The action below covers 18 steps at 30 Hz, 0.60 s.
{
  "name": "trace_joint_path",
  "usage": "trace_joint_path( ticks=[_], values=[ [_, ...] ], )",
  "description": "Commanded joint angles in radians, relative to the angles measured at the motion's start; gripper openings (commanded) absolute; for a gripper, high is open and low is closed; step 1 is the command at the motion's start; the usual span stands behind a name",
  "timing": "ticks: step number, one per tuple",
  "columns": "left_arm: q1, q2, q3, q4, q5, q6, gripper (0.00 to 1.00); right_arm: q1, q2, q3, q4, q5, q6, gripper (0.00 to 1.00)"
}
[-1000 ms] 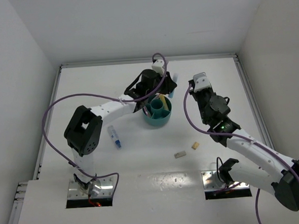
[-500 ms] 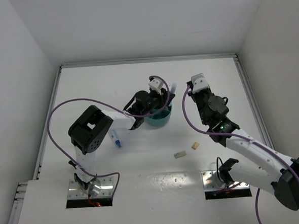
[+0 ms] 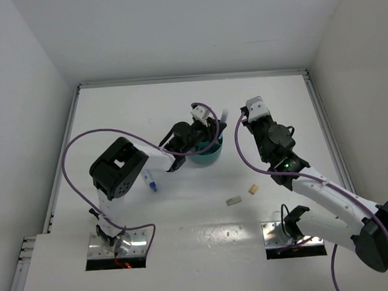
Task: Sort the stationery into containers
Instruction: Place the stationery into the container
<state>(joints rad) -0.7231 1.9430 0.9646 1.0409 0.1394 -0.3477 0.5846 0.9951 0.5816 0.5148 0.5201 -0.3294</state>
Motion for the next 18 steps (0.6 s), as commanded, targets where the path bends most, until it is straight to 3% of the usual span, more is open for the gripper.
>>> trace_joint_path(
  ticks=[1, 7, 10, 13, 15, 18],
  values=[
    [0.002, 0.004, -0.003, 0.074, -0.001, 0.029, 0.00, -0.005, -0.001, -0.002, 0.036, -0.006, 0.026, 0.00],
    [0.002, 0.022, 0.028, 0.009, -0.026, 0.038, 0.00, -0.005, -0.001, -0.002, 0.036, -0.015, 0.026, 0.00],
    [0.002, 0.022, 0.028, -0.002, -0.038, 0.038, 0.06, -0.005, -0.001, -0.002, 0.036, -0.015, 0.026, 0.00],
    [0.011, 0.022, 0.028, -0.002, -0.047, 0.029, 0.22, -0.005, -0.001, -0.002, 0.036, -0.015, 0.026, 0.00],
    [0.011, 0.022, 0.028, -0.012, -0.047, 0.029, 0.39, -0.005, -0.001, -0.002, 0.036, -0.015, 0.026, 0.00],
    [0.011, 0.022, 0.040, -0.039, -0.057, 0.029, 0.47, -0.005, -0.001, -0.002, 0.036, -0.015, 0.026, 0.00]
  ],
)
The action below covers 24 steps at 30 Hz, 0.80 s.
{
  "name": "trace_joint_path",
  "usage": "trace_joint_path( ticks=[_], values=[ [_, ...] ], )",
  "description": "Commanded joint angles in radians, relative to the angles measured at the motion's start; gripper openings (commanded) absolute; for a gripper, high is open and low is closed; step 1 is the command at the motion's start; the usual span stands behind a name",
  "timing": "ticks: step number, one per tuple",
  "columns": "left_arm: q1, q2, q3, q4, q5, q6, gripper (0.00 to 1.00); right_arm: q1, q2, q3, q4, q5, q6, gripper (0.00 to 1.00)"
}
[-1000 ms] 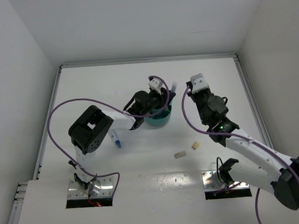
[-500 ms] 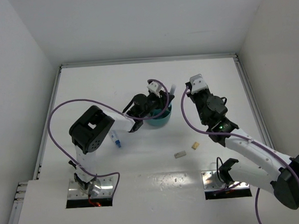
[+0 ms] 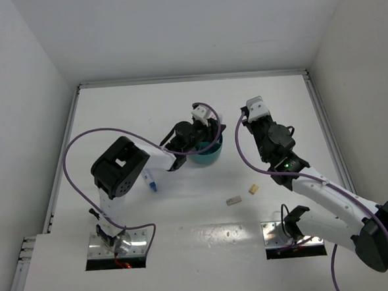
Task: Sort the stationery into containers
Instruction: Place the stationery into the container
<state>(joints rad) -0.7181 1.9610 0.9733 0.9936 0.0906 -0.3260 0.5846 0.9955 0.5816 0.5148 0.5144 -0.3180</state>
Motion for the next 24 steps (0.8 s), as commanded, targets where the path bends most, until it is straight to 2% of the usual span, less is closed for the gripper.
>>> trace_joint_path(
  ticks=[1, 3, 5, 7, 8, 9, 10, 11, 12, 14, 15, 19, 20, 22, 24],
  values=[
    [0.006, 0.004, 0.044, -0.006, -0.008, 0.007, 0.48, -0.005, -0.001, -0.002, 0.036, -0.010, 0.014, 0.00],
    [0.006, -0.007, 0.056, -0.016, -0.017, 0.007, 0.53, -0.005, -0.001, -0.002, 0.036, -0.010, 0.014, 0.00],
    [0.006, -0.007, 0.082, -0.030, -0.017, 0.016, 0.53, -0.005, -0.001, -0.002, 0.036, -0.010, 0.014, 0.00],
    [0.006, -0.020, 0.082, -0.039, -0.026, 0.016, 0.49, -0.005, -0.001, -0.002, 0.036, -0.010, 0.014, 0.00],
    [0.006, -0.051, 0.091, -0.039, -0.026, 0.016, 0.41, -0.005, -0.001, -0.002, 0.036, -0.010, 0.014, 0.00],
    [0.015, -0.068, 0.091, -0.039, -0.026, 0.016, 0.17, -0.005, -0.001, -0.002, 0.036, -0.010, 0.014, 0.00],
    [0.016, -0.091, 0.091, -0.059, -0.035, 0.016, 0.06, -0.005, -0.001, -0.002, 0.036, -0.010, 0.014, 0.00],
    [0.016, -0.118, 0.091, -0.078, -0.054, 0.016, 0.00, -0.005, -0.001, -0.002, 0.024, -0.019, 0.014, 0.00],
    [0.016, -0.185, 0.091, -0.096, -0.095, 0.016, 0.00, -0.005, -0.001, 0.007, 0.008, -0.030, 0.014, 0.00],
    [0.005, -0.270, 0.065, -0.192, -0.149, 0.028, 0.00, -0.005, -0.001, 0.035, -0.074, -0.091, 0.014, 0.10],
    [-0.004, -0.365, 0.050, -0.255, -0.225, 0.028, 0.00, -0.005, -0.001, 0.035, -0.137, -0.147, 0.014, 0.18],
    [-0.018, -0.584, -0.099, -0.334, -0.343, 0.015, 0.00, -0.005, -0.001, 0.049, -0.196, -0.223, 0.014, 0.31],
    [-0.018, -0.706, -0.132, -0.383, -0.368, -0.002, 0.00, -0.005, -0.001, 0.063, -0.208, -0.235, 0.014, 0.33],
    [-0.027, -0.825, -0.211, -0.479, -0.481, -0.083, 0.00, -0.005, -0.001, 0.072, -0.237, -0.264, 0.014, 0.36],
    [-0.027, -0.974, -0.276, -0.642, -0.593, -0.189, 0.00, -0.005, 0.008, 0.072, -0.257, -0.306, 0.014, 0.28]
  ],
)
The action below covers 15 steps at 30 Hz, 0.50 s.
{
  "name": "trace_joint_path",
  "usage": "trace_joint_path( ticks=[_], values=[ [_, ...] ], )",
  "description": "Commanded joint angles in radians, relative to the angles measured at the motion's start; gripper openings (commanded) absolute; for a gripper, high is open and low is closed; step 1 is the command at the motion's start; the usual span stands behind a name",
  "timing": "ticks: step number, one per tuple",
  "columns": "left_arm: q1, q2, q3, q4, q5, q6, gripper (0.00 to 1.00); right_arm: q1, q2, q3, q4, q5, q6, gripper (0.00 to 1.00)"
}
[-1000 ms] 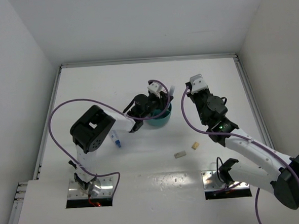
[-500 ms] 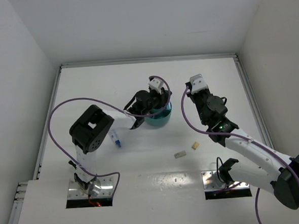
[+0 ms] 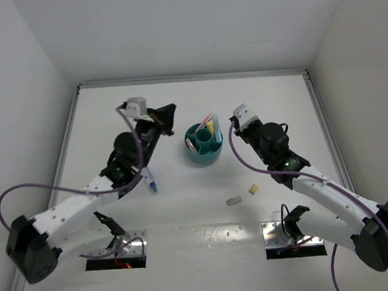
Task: Sort the stationery into containers
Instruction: Place the stationery into the container
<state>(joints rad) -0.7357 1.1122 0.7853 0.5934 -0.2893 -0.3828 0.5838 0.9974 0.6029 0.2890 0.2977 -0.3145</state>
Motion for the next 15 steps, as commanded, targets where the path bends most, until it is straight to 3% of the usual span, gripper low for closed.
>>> trace_joint_path(
  ticks=[1, 2, 3, 4, 6, 7, 8, 11, 15],
  values=[
    [-0.010, -0.162, -0.101, -0.306, -0.256, -0.175, 0.00, -0.004, 0.015, 0.051, -0.040, -0.100, 0.034, 0.20],
    [-0.010, -0.192, -0.110, -0.457, -0.296, -0.268, 0.01, -0.004, 0.035, 0.072, -0.057, -0.100, 0.034, 0.00],
    [-0.010, -0.215, -0.110, -0.537, -0.327, -0.318, 0.09, -0.004, 0.050, 0.084, -0.073, -0.115, 0.034, 0.00],
    [-0.010, -0.245, -0.110, -0.616, -0.387, -0.370, 0.36, -0.004, 0.070, 0.118, -0.091, -0.144, 0.043, 0.00],
    [-0.001, -0.278, -0.100, -0.758, -0.387, -0.436, 0.54, -0.004, 0.163, 0.162, -0.155, -0.198, 0.052, 0.00],
    [-0.001, -0.319, -0.115, -0.777, -0.366, -0.447, 0.71, -0.004, 0.205, 0.226, -0.187, -0.231, 0.061, 0.00],
    [-0.001, -0.342, -0.124, -0.796, -0.366, -0.464, 0.77, -0.013, 0.248, 0.262, -0.267, -0.264, 0.061, 0.00],
    [-0.001, -0.437, -0.135, -0.891, -0.350, -0.493, 0.82, -0.013, 0.414, 0.411, -0.379, -0.379, 0.071, 0.00],
    [-0.001, -0.552, -0.155, -0.989, -0.381, -0.502, 0.82, -0.048, 0.572, 0.636, -0.516, -0.410, 0.058, 0.00]
  ],
)
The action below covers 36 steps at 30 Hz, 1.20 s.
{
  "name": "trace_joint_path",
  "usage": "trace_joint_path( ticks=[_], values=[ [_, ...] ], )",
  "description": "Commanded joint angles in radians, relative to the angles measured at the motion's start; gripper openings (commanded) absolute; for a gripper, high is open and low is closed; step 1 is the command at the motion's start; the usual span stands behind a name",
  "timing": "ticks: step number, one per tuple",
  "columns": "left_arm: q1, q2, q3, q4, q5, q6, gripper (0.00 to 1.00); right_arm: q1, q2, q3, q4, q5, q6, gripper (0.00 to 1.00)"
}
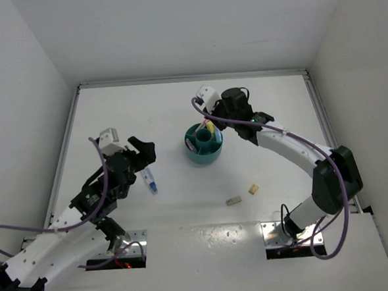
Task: Sort the stationery into containers
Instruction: Place the stationery into the container
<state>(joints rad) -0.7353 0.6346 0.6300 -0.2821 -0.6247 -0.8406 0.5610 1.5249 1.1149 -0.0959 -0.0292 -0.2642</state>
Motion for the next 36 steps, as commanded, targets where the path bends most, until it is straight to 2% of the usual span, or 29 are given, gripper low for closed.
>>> trace_joint_path(
  ticks=[1, 3, 7, 17, 30, 34, 36],
  values=[
    [-0.001, -0.094, 0.000, -0.133, -0.064, -0.045, 0.82, -0.038, 0.085, 0.156, -0.161, -0.083, -0.012, 0.00],
    [-0.001, -0.143, 0.000, -0.184, -0.073, -0.045, 0.82, -0.038, 0.113, 0.228, -0.249, -0.106, -0.032, 0.00],
    [-0.001, -0.190, -0.009, -0.210, -0.076, -0.068, 0.83, -0.050, 0.135, 0.250, -0.323, -0.075, -0.059, 0.00],
    [-0.001, -0.141, 0.000, -0.190, -0.066, -0.049, 0.84, -0.072, 0.262, 0.292, -0.534, -0.215, -0.141, 0.00],
    [-0.001, -0.141, -0.009, -0.190, -0.066, -0.049, 0.86, -0.072, 0.308, 0.292, -0.522, -0.202, -0.141, 0.00],
    [-0.001, -0.141, -0.009, -0.181, -0.066, -0.049, 0.86, -0.072, 0.226, 0.252, -0.457, -0.248, -0.141, 0.02],
    [-0.001, -0.141, -0.009, -0.181, -0.066, -0.049, 0.86, -0.062, 0.143, 0.215, -0.417, -0.203, -0.141, 0.03]
  ],
)
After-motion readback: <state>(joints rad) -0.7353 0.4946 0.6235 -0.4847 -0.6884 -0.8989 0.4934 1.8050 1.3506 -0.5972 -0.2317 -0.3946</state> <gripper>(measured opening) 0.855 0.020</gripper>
